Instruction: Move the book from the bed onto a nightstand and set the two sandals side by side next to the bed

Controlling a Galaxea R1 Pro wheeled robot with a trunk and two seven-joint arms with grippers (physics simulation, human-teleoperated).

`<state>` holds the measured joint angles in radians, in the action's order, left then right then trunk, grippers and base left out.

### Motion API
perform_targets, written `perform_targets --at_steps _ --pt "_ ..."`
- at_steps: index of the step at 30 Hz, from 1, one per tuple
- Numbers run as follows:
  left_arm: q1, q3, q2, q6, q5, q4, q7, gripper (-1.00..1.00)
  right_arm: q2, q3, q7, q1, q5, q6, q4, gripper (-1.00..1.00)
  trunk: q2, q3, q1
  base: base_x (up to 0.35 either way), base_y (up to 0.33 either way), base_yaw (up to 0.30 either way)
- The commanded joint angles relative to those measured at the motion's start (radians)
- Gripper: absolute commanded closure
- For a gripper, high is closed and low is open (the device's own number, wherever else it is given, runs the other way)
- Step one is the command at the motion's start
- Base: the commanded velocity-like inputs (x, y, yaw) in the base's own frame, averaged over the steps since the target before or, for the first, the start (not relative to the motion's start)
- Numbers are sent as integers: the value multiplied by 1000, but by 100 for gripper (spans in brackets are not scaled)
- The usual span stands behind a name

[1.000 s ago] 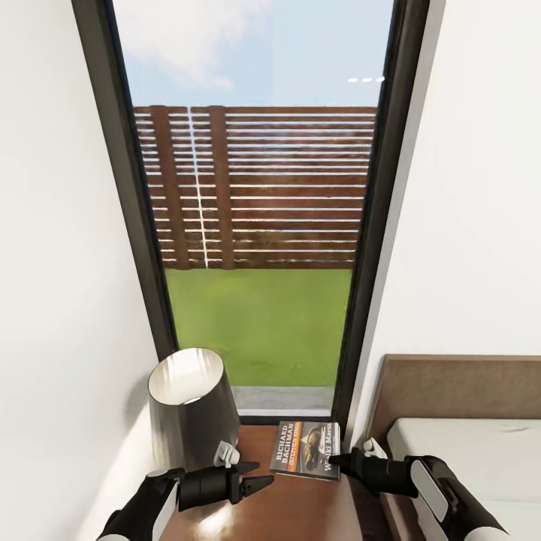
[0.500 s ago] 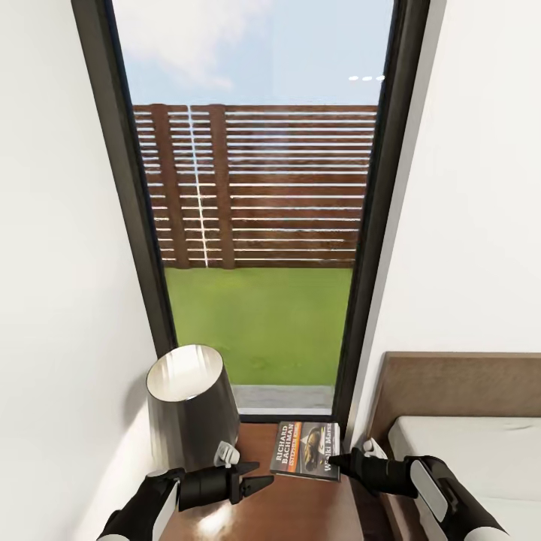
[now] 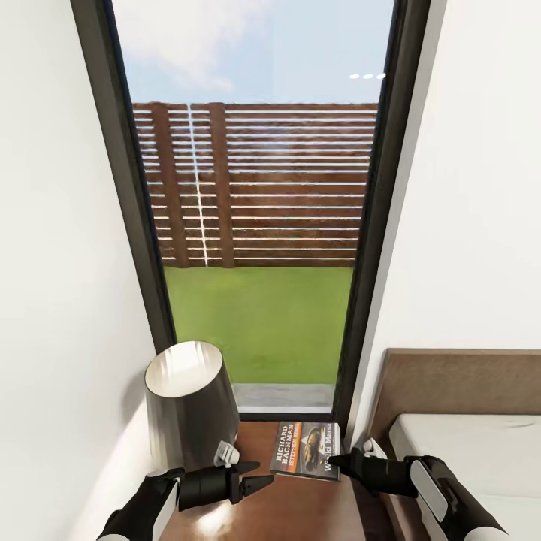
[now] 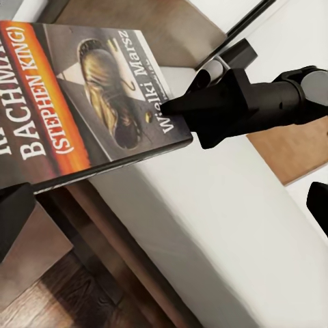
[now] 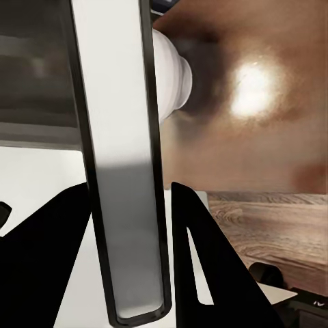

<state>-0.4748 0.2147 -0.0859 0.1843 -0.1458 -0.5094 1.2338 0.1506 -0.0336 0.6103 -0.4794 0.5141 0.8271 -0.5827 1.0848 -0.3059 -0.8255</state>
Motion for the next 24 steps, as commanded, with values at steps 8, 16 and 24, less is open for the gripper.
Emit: perform_targets --at_steps 8,16,24 --pt "-1 9 -2 11 -9 -1 7 -100 0 -3 3 -1 0 6 0 100 57 -26 -31 0 0 0" --pt "-1 8 -2 11 -9 -1 6 -100 -1 -3 4 -1 0 7 1 100 113 -52 -62 0 0 0" --pt "-1 9 -2 11 -9 -1 7 -100 -2 -2 6 -1 -2 7 1 100 169 -77 -92 0 0 0"
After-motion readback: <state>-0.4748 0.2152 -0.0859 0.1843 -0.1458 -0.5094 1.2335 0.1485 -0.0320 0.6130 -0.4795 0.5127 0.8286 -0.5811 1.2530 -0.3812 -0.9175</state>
